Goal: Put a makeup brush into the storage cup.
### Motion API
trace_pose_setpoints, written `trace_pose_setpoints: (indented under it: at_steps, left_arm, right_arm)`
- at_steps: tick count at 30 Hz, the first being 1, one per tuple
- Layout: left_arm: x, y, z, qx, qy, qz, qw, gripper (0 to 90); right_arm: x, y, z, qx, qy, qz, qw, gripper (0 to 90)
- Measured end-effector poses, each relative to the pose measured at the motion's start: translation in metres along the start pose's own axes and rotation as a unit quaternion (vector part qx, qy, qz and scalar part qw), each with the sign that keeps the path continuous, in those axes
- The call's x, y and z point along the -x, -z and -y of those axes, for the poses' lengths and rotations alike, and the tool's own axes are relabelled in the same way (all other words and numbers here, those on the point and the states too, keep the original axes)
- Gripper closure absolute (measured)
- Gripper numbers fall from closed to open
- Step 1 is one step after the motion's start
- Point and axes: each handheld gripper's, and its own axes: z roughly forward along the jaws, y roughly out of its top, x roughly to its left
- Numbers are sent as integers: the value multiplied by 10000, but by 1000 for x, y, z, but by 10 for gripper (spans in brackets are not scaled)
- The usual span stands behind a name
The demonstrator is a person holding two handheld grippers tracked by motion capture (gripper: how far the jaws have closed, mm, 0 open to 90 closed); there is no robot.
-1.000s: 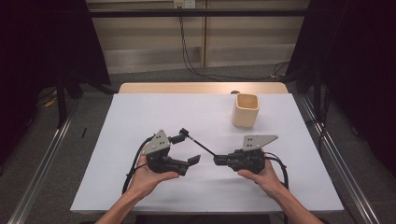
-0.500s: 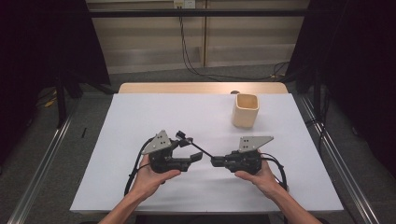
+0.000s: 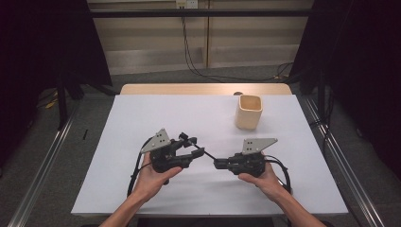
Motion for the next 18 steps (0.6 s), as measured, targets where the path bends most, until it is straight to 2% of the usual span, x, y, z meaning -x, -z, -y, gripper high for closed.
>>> trace_pose_setpoints:
  at_steps: [2, 5, 9, 18]
  left_arm:
    - [0, 0, 0, 20, 26, 89, 10000, 621]
    - [-1, 0, 0, 61, 105, 111, 9999, 670]
    - [-2, 0, 0, 86, 246, 238, 9994, 710]
    - [-3, 0, -1, 97, 423, 368, 9984, 752]
  right_arm:
    - [0, 0, 0, 25, -8, 20, 10000, 861]
    - [0, 0, 0, 36, -19, 32, 10000, 861]
    - [0, 0, 0, 18, 21, 37, 10000, 861]
    - [-1, -3, 2, -71, 90, 51, 9999, 861]
